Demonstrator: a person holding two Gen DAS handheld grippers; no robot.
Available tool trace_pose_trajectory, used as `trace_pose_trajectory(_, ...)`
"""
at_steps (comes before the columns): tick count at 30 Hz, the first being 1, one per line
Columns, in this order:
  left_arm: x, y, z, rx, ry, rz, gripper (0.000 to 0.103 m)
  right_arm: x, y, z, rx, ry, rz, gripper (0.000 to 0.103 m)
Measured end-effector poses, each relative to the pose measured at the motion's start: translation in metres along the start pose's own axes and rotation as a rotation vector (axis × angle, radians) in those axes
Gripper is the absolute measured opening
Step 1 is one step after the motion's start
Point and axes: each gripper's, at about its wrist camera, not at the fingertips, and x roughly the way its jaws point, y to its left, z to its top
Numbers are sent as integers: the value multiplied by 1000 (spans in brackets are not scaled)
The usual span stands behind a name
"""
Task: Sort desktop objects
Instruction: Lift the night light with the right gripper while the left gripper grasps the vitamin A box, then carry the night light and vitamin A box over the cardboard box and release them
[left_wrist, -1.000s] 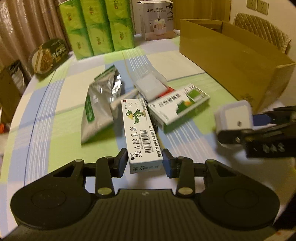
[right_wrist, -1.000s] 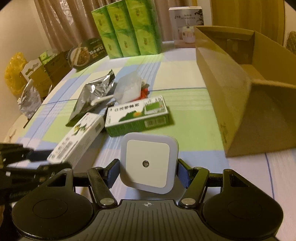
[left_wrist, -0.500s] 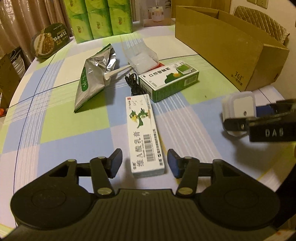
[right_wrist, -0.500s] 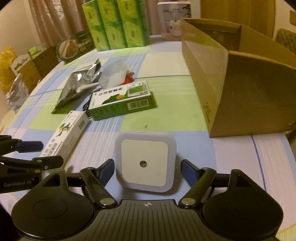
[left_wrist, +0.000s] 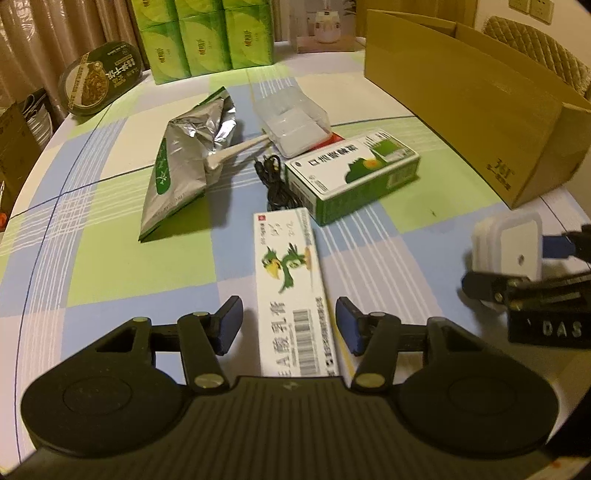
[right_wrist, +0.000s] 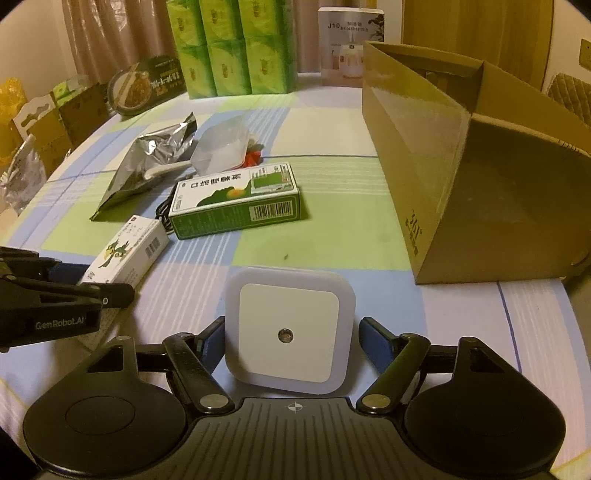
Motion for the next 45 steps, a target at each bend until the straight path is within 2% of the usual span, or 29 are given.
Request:
trace_pose_trajectory(1,2,0,1,0,6,-4,34,0,0,0,-3,-1,-1,68)
trace_pose_trajectory(2,3,1,1,-2,9,-8,34,0,0,1,-5,0,-1,66)
trace_pose_trajectory(3,3,2,1,-5,9,-11,34,0,0,1,-7,3,2,63)
trace_pose_trajectory(16,-25,2,-9,-41,-8,-50,33,-23,-1,5,-8,-56,34,62)
trace_pose_trajectory(28,-63,-10,10,-37,-89,-81,33,-75,-14,22,-13,-169,21,62)
trace_pose_trajectory(33,-79,-27,29,-9,-134,-116,33,-107,-36,39,-3,-254,-11,62)
trace_pose_trajectory(37,-91,-49,48,12,-171,-176,33,-127,-63,57,19,-310,-40,62)
trace_pose_trajectory(45,-98,-108,99,70,-234,-286,33,-128,-134,93,50,-342,-125,62)
